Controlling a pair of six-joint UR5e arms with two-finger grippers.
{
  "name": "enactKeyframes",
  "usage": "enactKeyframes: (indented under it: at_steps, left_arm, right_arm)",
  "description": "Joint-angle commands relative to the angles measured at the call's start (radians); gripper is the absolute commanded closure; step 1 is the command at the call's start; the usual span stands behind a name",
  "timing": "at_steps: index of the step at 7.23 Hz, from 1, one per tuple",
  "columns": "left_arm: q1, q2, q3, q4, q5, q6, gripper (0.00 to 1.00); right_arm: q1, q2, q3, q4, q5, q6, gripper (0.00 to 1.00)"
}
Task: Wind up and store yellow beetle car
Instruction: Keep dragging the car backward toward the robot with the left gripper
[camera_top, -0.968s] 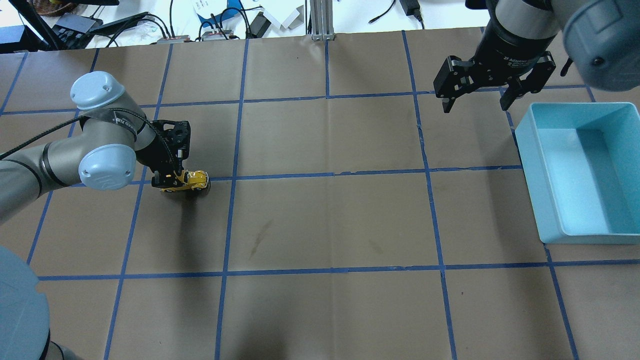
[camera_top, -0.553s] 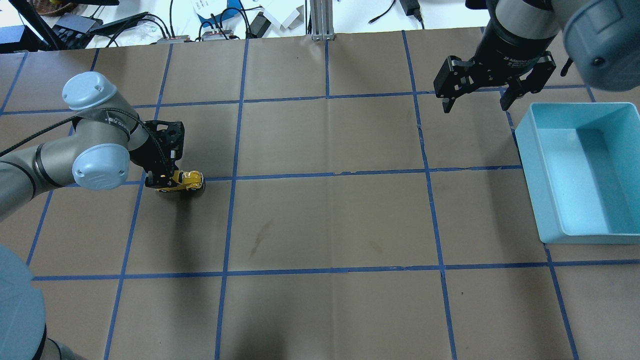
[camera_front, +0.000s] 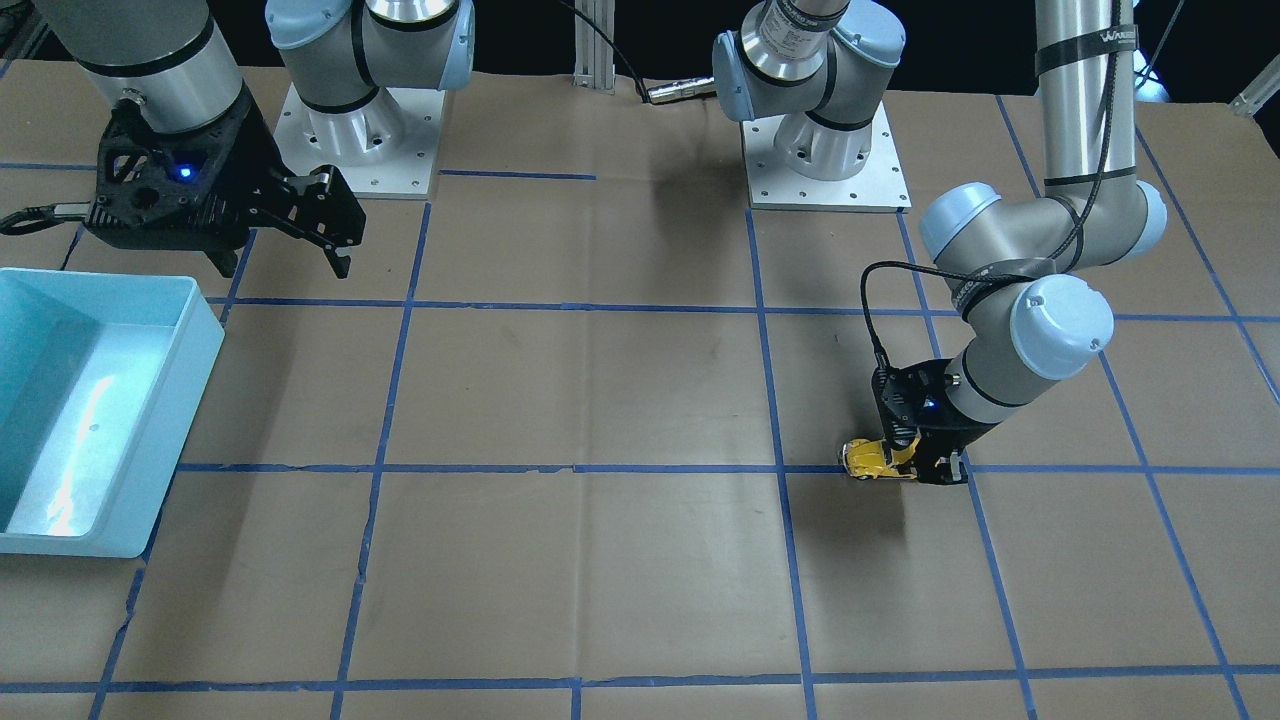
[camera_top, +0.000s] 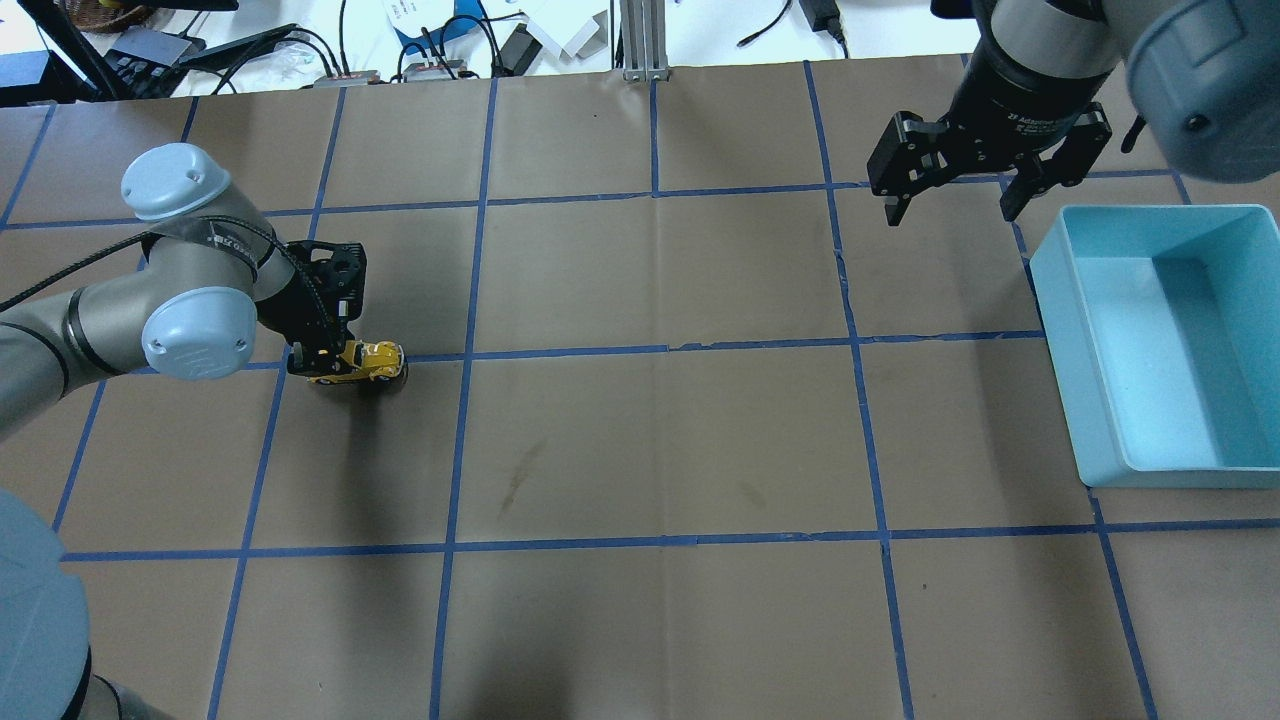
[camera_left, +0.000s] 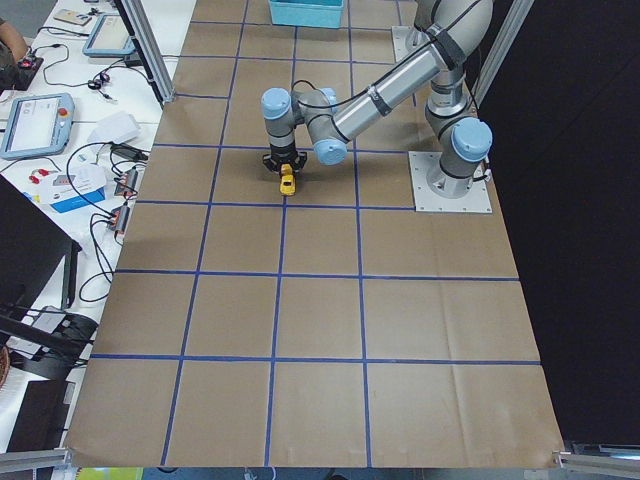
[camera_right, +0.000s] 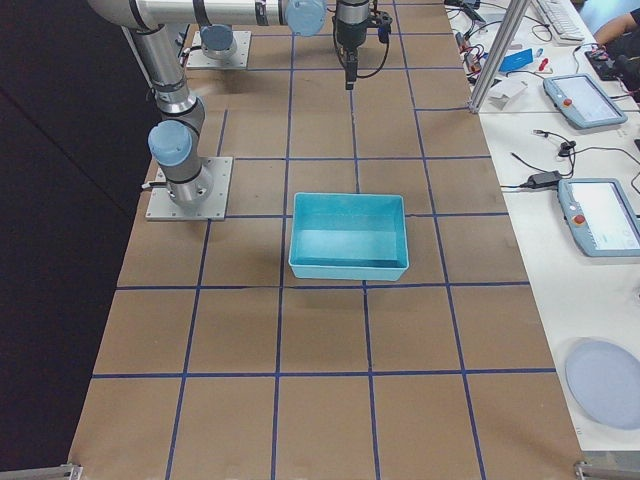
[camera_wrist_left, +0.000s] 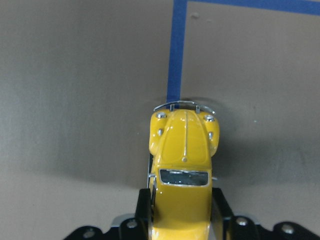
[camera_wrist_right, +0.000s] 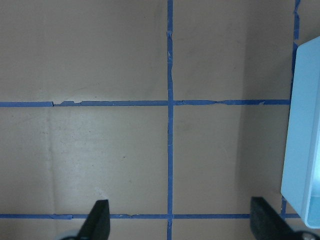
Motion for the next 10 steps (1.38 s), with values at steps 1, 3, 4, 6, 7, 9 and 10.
enactKeyframes:
  at_steps: [1, 3, 4, 6, 7, 9, 10]
  left_arm:
    - [0.017, 0.000, 0.000, 0.001, 0.000, 0.027, 0.68]
    - [0.019, 0.000, 0.000, 0.001, 0.000, 0.029, 0.68]
    - [0.019, 0.000, 0.000, 0.001, 0.000, 0.030, 0.68]
    - [0.043, 0.000, 0.000, 0.001, -0.003, 0.035, 0.68]
    - [0.072, 0.000, 0.000, -0.001, -0.006, 0.050, 0.68]
    - [0.079, 0.000, 0.000, 0.001, -0.006, 0.085, 0.68]
    - [0.080, 0.000, 0.000, 0.001, -0.006, 0.085, 0.68]
  right_arm:
    - [0.000, 0.000, 0.000, 0.000, -0.001, 0.000, 0.00]
    - [0.000, -0.002, 0.000, 0.000, -0.001, 0.000, 0.00]
    - [0.000, 0.000, 0.000, 0.000, 0.000, 0.000, 0.00]
    - [0.000, 0.000, 0.000, 0.000, -0.001, 0.000, 0.00]
    - [0.000, -0.002, 0.000, 0.001, -0.002, 0.000, 0.00]
    - [0.000, 0.000, 0.000, 0.000, -0.002, -0.002, 0.00]
    - [0.000, -0.002, 0.000, 0.000, 0.000, -0.002, 0.00]
